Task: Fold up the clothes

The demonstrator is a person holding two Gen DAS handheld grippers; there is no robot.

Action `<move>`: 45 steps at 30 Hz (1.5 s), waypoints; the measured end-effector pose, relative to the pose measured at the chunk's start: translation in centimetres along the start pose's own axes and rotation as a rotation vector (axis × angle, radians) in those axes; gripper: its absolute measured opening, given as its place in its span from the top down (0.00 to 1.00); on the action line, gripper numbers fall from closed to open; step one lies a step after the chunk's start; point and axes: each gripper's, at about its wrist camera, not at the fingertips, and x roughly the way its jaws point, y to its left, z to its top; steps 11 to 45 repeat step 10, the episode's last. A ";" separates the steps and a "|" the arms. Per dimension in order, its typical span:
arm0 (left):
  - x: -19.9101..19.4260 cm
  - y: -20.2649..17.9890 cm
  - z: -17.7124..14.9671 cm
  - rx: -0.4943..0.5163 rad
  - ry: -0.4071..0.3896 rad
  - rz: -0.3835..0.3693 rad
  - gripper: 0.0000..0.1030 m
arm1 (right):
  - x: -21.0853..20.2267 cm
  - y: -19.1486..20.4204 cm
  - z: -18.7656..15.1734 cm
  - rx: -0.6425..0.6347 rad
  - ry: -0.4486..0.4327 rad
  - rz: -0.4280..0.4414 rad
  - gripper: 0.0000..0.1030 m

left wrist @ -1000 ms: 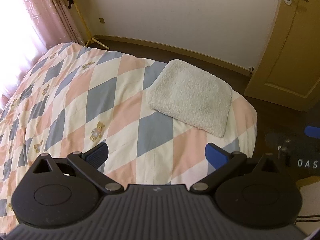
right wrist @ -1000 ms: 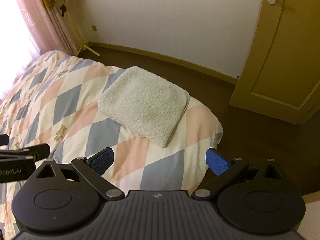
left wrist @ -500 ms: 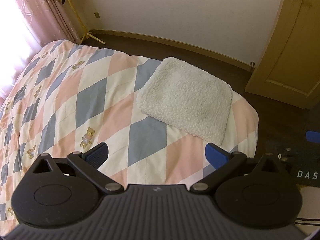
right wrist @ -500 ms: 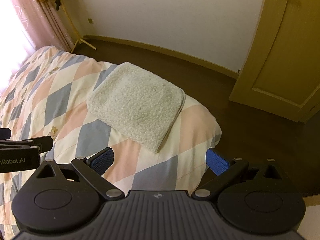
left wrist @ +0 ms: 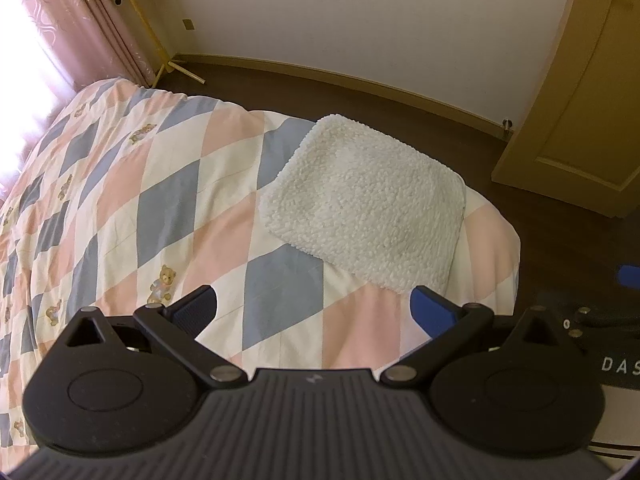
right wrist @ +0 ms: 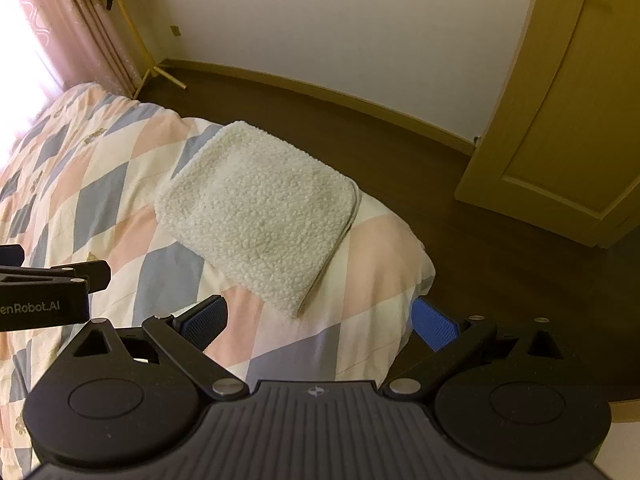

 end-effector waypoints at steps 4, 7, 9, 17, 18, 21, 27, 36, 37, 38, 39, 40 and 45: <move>0.5 -0.5 0.6 -0.001 0.002 -0.008 0.01 | 0.4 -0.5 0.4 -0.001 0.002 -0.002 0.02; 0.4 -0.8 0.7 0.001 -0.009 -0.012 0.01 | 0.6 -0.9 0.7 0.004 0.004 -0.002 0.02; 0.2 -0.9 0.8 -0.002 -0.018 -0.012 0.01 | 0.6 -1.0 0.7 0.003 0.004 -0.002 0.02; 0.1 -0.9 0.8 -0.003 -0.021 -0.009 0.01 | 0.6 -1.1 0.8 0.002 0.003 -0.001 0.02; 0.1 -0.9 0.8 -0.003 -0.021 -0.009 0.01 | 0.6 -1.1 0.8 0.002 0.003 -0.001 0.02; 0.1 -0.9 0.8 -0.003 -0.021 -0.009 0.01 | 0.6 -1.1 0.8 0.002 0.003 -0.001 0.02; 0.1 -0.9 0.8 -0.003 -0.021 -0.009 0.01 | 0.6 -1.1 0.8 0.002 0.003 -0.001 0.02; 0.1 -0.9 0.8 -0.003 -0.021 -0.009 0.01 | 0.6 -1.1 0.8 0.002 0.003 -0.001 0.02; 0.1 -0.9 0.8 -0.003 -0.021 -0.009 0.01 | 0.6 -1.1 0.8 0.002 0.003 -0.001 0.02; 0.1 -0.9 0.8 -0.003 -0.021 -0.009 0.01 | 0.6 -1.1 0.8 0.002 0.003 -0.001 0.02; 0.1 -0.9 0.8 -0.003 -0.021 -0.009 0.01 | 0.6 -1.1 0.8 0.002 0.003 -0.001 0.02; 0.1 -0.9 0.8 -0.003 -0.021 -0.009 0.01 | 0.6 -1.1 0.8 0.002 0.003 -0.001 0.02; 0.1 -0.9 0.8 -0.003 -0.021 -0.009 0.01 | 0.6 -1.1 0.8 0.002 0.003 -0.001 0.02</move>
